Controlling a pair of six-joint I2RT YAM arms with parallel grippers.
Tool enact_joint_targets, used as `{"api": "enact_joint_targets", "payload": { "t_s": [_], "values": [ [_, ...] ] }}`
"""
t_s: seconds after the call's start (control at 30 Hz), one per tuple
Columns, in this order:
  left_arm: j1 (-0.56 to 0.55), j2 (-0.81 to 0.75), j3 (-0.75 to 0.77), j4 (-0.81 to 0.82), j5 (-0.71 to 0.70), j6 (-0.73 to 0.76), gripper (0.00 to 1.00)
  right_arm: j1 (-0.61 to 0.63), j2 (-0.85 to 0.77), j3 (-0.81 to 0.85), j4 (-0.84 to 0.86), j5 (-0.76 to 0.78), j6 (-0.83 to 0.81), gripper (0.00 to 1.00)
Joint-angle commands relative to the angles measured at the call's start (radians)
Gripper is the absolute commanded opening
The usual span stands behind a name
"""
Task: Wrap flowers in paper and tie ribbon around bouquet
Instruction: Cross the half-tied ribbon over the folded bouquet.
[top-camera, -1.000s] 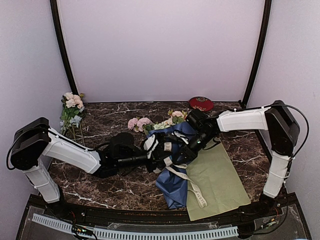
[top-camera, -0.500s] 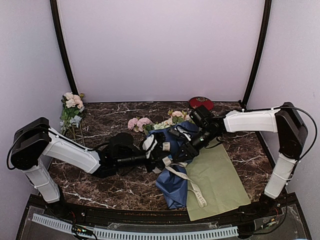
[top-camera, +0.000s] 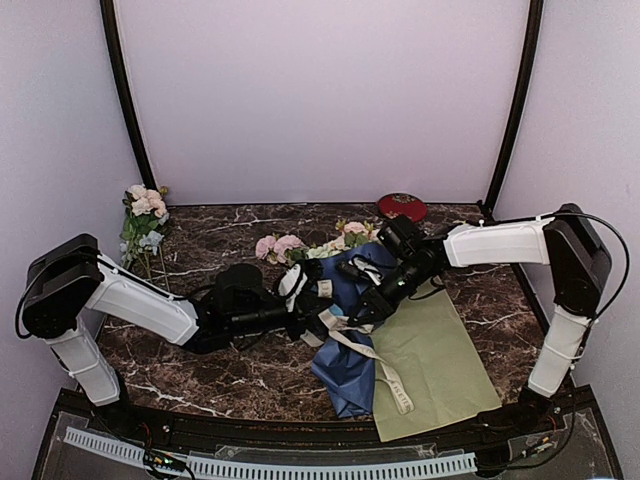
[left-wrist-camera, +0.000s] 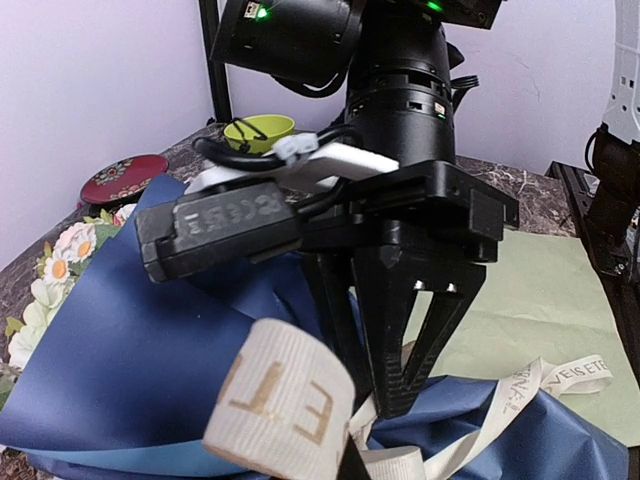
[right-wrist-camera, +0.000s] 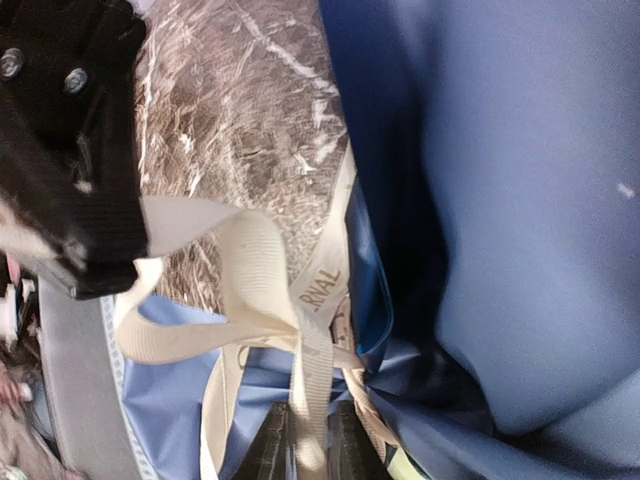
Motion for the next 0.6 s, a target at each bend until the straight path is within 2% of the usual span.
{"api": "enact_joint_targets", "payload": {
  "t_s": [0.0,0.07,0.13,0.2,0.27,0.47,0.57],
  "values": [
    [0.013,-0.014,-0.019,0.019,-0.007,-0.028,0.00,0.008,0.014,0.010,0.016,0.003,0.005,0.06],
    [0.022,-0.020,-0.028,0.021,-0.022,-0.040,0.00,0.007,0.000,0.006,0.029,-0.022,0.008,0.00],
    [0.043,-0.024,-0.041,0.017,-0.029,-0.072,0.00,0.007,-0.027,0.002,0.037,-0.040,0.010,0.00],
    [0.069,-0.025,-0.055,0.010,-0.041,-0.127,0.06,0.007,-0.051,-0.001,0.039,-0.049,0.014,0.00],
    [0.088,-0.024,-0.081,0.013,-0.082,-0.175,0.17,0.007,-0.069,-0.008,0.045,-0.053,0.024,0.00],
    [0.098,-0.053,-0.183,0.102,-0.278,-0.247,0.65,0.007,-0.085,-0.044,0.062,-0.044,0.052,0.00],
    [0.102,-0.087,-0.215,0.113,-0.321,-0.257,0.76,0.007,-0.087,-0.048,0.076,-0.057,0.061,0.00]
  ]
}}
